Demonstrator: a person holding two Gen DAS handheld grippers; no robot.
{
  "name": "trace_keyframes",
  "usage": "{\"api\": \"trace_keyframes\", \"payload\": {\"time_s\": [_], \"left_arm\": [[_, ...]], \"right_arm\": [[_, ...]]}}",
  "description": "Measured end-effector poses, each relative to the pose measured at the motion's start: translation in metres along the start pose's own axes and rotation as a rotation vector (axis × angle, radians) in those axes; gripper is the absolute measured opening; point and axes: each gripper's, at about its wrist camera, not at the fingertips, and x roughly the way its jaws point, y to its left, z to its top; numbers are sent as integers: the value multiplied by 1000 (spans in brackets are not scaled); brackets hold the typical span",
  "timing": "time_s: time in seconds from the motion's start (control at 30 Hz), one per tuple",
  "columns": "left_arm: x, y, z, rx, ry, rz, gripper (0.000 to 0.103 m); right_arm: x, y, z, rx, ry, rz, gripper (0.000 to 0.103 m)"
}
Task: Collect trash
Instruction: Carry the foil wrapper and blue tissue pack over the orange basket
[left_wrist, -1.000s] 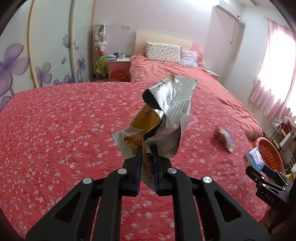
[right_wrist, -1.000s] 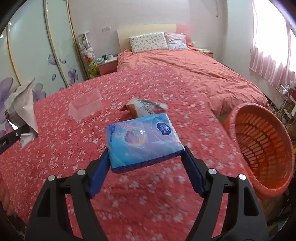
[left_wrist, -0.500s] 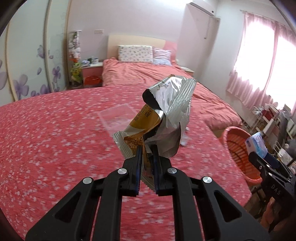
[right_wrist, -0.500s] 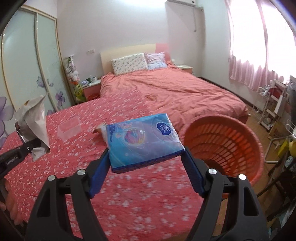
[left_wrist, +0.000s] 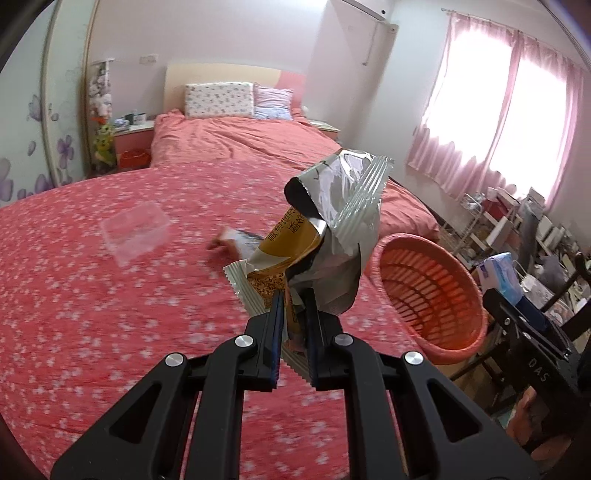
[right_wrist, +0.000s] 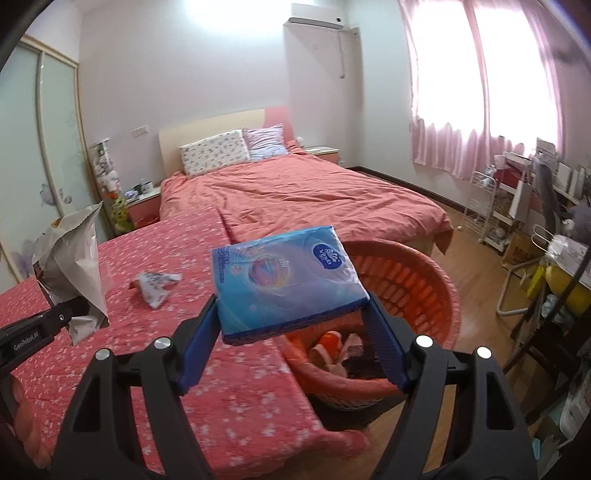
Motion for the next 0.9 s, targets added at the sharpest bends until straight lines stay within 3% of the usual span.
{"api": "trace_keyframes", "payload": {"time_s": [0.9], "left_arm": [[57,-98,-5,79,81,-172,11]], "right_arm": [[38,-79,-10,122,21,-85,74]]}}
